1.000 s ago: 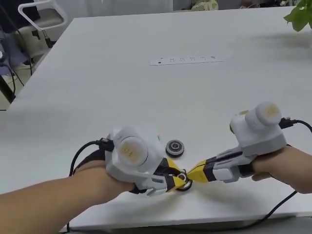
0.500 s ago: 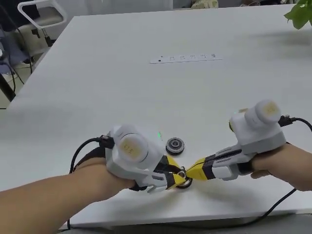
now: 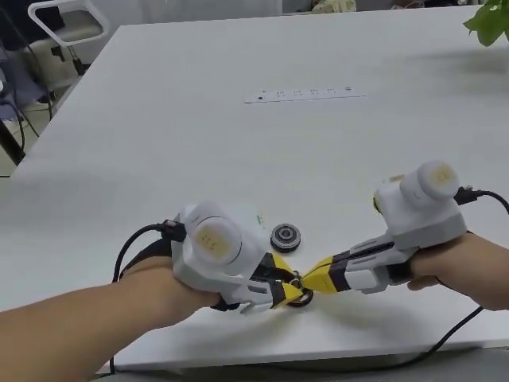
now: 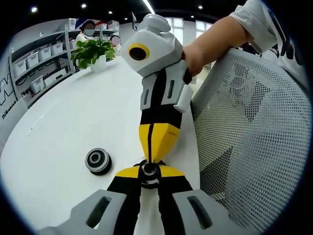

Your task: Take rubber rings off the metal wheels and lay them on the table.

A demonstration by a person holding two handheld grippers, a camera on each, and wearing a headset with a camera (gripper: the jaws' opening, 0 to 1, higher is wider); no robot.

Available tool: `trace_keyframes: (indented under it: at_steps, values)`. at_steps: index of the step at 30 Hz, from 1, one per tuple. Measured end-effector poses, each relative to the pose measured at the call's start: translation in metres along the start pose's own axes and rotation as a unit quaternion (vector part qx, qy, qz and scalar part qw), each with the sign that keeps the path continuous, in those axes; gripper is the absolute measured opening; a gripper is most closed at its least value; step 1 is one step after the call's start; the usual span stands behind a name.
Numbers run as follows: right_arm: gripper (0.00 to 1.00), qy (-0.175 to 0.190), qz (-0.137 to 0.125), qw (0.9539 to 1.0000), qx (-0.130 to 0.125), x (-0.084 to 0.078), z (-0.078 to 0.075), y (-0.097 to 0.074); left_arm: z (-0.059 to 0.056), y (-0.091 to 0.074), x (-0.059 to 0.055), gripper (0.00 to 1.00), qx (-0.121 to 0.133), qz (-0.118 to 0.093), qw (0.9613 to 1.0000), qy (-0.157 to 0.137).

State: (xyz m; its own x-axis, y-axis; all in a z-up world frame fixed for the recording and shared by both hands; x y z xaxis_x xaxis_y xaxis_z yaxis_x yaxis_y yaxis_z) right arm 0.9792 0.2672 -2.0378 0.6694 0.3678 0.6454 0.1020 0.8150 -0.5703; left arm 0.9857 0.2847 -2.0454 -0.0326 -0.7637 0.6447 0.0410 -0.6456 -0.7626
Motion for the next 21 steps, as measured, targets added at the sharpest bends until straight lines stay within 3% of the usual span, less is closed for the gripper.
trace_keyframes:
  at_steps: [2, 3, 5, 15, 21]
  values:
    - [0.0, -0.011, 0.006, 0.9999, -0.005, 0.0, 0.003, 0.002, 0.0, 0.0, 0.0, 0.08, 0.0, 0.0, 1.0, 0.0]
    - [0.0, -0.034, 0.008, 0.9993, -0.014, 0.002, 0.0, 0.0, 0.0, 0.0, 0.001, 0.08, 0.0, -0.001, 1.0, -0.001]
    - [0.0, -0.014, 0.008, 0.9998, -0.009, 0.0, 0.0, 0.0, 0.0, -0.001, 0.001, 0.08, 0.001, -0.001, 1.0, 0.0]
    - [0.0, -0.058, 0.014, 0.9978, -0.031, -0.006, -0.006, -0.004, 0.0, -0.001, 0.001, 0.08, 0.005, 0.0, 1.0, 0.004]
    - [0.0, -0.057, 0.012, 0.9976, -0.037, -0.007, -0.005, -0.005, 0.0, -0.001, 0.0, 0.09, 0.003, -0.011, 0.9999, -0.001]
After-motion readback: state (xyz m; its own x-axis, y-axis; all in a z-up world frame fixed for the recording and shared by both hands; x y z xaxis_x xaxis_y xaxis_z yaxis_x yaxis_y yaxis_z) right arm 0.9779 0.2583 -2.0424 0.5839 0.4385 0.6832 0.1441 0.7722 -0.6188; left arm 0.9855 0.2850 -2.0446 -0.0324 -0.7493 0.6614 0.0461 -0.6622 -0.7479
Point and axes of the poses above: the centre of the closed fingertips' face, and the gripper's own axes: y roughly forward along the fingers, z roughly to its left, x roughly out of its top, the point moved 2 cm from there along -y, roughly backward along the fingers, and after that the axes turned 9 degrees about z, right-handed, at the moved point
